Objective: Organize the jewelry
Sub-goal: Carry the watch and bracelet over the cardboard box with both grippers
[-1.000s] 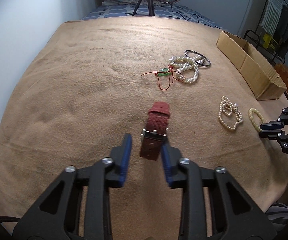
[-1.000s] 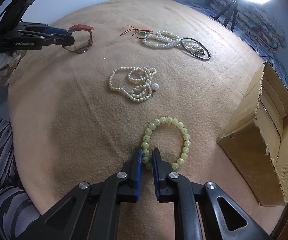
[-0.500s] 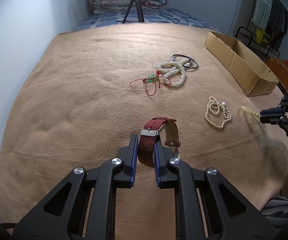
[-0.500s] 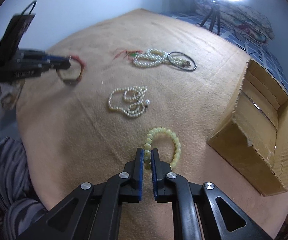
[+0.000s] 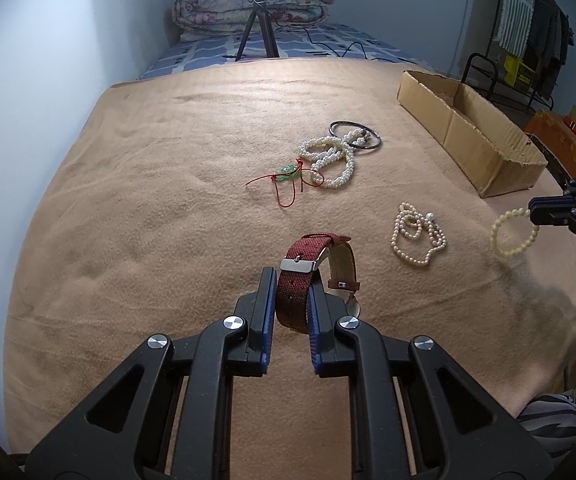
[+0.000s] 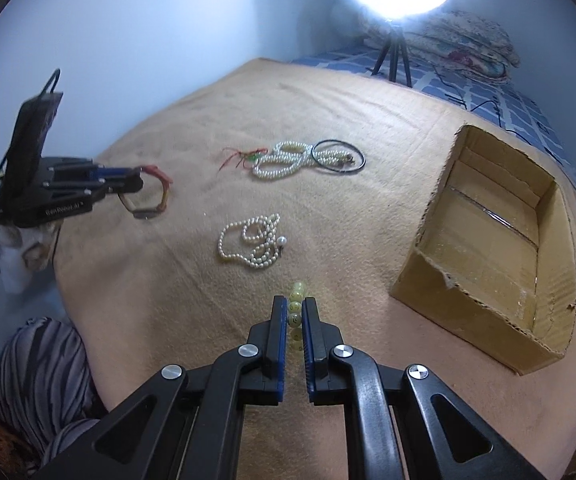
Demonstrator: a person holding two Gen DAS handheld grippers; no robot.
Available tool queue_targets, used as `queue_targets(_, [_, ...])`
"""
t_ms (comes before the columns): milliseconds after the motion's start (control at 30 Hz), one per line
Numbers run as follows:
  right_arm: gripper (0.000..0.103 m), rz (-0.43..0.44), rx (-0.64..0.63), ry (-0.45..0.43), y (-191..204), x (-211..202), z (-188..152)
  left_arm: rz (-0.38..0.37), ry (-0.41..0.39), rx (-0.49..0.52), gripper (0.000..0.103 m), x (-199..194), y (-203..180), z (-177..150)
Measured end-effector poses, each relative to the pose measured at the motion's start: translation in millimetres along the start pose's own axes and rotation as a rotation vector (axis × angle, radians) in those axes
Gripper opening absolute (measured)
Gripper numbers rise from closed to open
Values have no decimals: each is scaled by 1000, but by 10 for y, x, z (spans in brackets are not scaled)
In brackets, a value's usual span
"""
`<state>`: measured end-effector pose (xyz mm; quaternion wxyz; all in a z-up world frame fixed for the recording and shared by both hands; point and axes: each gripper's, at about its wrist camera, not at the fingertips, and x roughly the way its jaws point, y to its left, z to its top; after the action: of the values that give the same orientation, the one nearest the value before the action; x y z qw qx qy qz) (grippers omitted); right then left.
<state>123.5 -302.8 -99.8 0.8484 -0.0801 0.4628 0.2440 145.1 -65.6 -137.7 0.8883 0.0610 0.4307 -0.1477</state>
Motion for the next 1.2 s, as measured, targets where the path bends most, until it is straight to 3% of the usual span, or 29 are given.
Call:
queue_targets(633, [5, -68, 77, -181, -352, -661, 104, -47, -41, 82, 13, -112, -377, 282])
queue_targets(900, [5, -146, 135, -248, -749, -901, 156, -103, -84, 112, 13, -141, -666, 630])
queue_targets(1200, [5, -219, 195, -242, -1155, -781, 159, -178, -145, 168, 13, -77, -1109, 1180])
